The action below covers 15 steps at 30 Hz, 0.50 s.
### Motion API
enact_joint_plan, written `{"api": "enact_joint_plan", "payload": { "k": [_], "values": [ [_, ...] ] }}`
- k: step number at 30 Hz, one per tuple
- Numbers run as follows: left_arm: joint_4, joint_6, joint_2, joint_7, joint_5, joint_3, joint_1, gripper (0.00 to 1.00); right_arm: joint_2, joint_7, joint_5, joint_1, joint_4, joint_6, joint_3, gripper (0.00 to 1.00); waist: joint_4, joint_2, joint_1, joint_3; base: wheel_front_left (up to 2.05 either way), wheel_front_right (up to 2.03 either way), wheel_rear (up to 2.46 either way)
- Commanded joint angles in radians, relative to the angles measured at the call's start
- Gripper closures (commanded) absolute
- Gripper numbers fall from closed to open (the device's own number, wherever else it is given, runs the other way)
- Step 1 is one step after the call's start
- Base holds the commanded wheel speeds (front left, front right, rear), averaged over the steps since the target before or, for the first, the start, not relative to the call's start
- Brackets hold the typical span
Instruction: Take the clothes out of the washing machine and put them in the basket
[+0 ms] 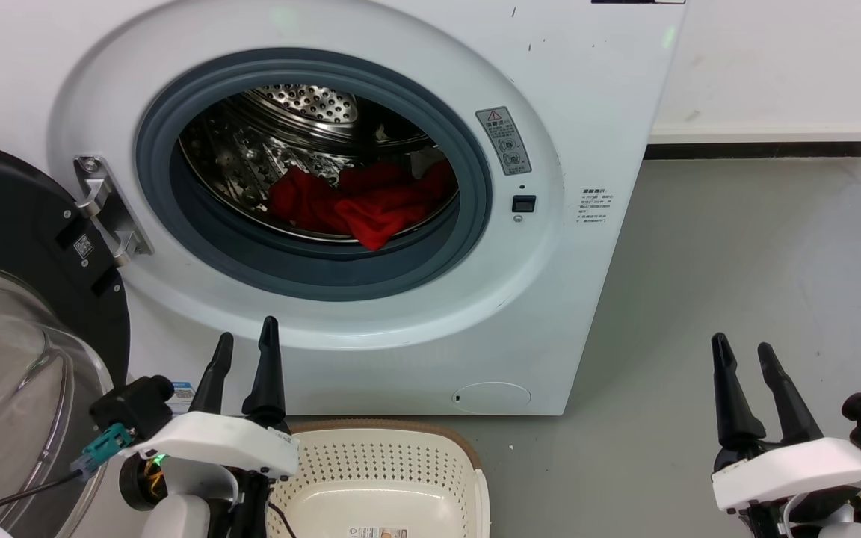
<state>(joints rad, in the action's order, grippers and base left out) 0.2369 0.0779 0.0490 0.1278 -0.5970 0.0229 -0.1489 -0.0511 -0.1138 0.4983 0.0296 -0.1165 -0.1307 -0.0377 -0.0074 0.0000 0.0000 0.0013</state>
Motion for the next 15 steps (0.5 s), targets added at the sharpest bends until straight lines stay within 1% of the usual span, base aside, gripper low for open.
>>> {"api": "enact_joint_plan", "payload": {
  "k": [1, 15],
  "values": [
    [-0.006, -0.009, 0.003, 0.013, 0.044, -0.001, -0.025, 0.00, 0.000, -0.007, -0.046, -0.003, 0.019, 0.000, 0.003, 0.00, 0.000, 0.0000, 0.0000, 0.000, 0.00, 0.00, 0.00],
    [0.003, -0.014, 0.010, 0.047, 0.193, 0.005, -0.031, 0.00, 0.001, -0.019, -0.188, -0.018, 0.033, 0.000, 0.002, 0.00, 0.002, 0.0000, 0.0000, -0.003, 0.00, 0.00, 0.00]
  ]
}}
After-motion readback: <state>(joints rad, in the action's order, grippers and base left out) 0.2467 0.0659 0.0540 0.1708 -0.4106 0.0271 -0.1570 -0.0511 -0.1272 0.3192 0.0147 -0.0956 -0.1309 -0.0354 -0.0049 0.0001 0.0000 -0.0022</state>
